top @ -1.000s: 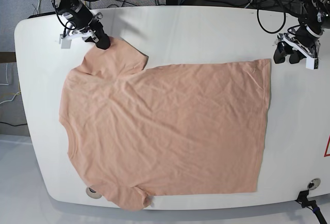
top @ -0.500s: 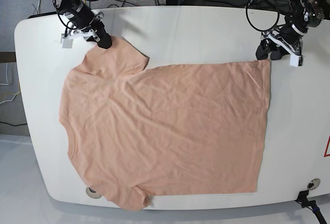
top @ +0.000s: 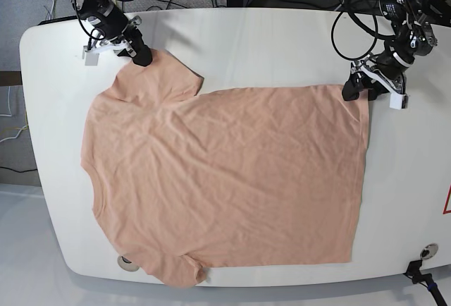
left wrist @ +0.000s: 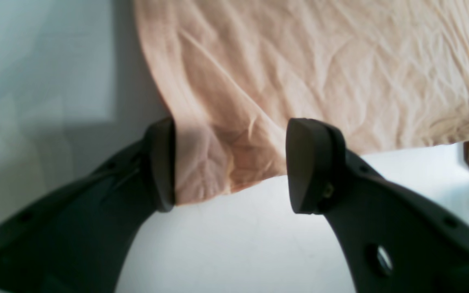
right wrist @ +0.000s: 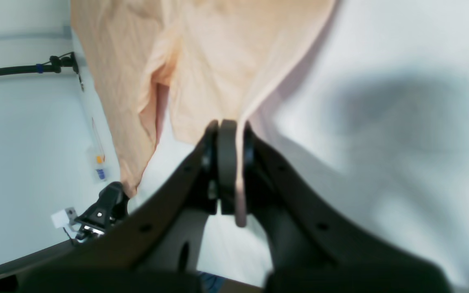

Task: Fold the T-shirt properly
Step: 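Lower the left gripper and pinch the shirt's body corner, then pull the shirt edge with both grippers toward the arm bases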

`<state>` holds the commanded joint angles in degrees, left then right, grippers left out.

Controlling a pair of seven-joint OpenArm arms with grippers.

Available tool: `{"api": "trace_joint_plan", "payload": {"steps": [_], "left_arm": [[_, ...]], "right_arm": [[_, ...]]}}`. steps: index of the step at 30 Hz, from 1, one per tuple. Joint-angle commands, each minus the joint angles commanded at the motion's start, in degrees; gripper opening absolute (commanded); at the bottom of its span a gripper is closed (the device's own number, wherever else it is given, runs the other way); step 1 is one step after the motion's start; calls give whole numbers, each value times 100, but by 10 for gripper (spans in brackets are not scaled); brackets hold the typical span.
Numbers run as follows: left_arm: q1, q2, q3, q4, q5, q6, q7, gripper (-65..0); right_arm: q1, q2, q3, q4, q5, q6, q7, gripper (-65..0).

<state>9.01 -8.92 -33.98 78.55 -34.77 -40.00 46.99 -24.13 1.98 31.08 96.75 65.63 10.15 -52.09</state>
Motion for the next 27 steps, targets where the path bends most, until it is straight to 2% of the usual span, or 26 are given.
{"api": "trace_joint_plan", "payload": {"steps": [5, 11, 14, 17, 18, 19, 27], "left_arm": [[-18, 0, 0, 0, 0, 0, 0, -301], [-18, 9, 0, 0, 0, 0, 0, -499], [-18, 9, 0, 0, 0, 0, 0, -553], [-18, 9, 0, 0, 0, 0, 0, -571], [-18, 9, 9, 0, 0, 0, 0, -592], [-26, 9, 9, 0, 0, 0, 0, -640], [-35, -9, 290, 44, -9, 0, 18, -650]], "right_arm": [[0, 0, 0, -9, 0, 0, 0, -650], [9, 0, 0, -9, 0, 0, 0, -650], [9, 0, 0, -9, 0, 0, 0, -650], [9, 0, 0, -9, 0, 9, 0, -650], [9, 0, -9, -9, 9, 9, 0, -650], [9, 0, -9, -9, 9, 9, 0, -650], [-35, -18, 0, 18, 53, 18, 0, -650]]}}
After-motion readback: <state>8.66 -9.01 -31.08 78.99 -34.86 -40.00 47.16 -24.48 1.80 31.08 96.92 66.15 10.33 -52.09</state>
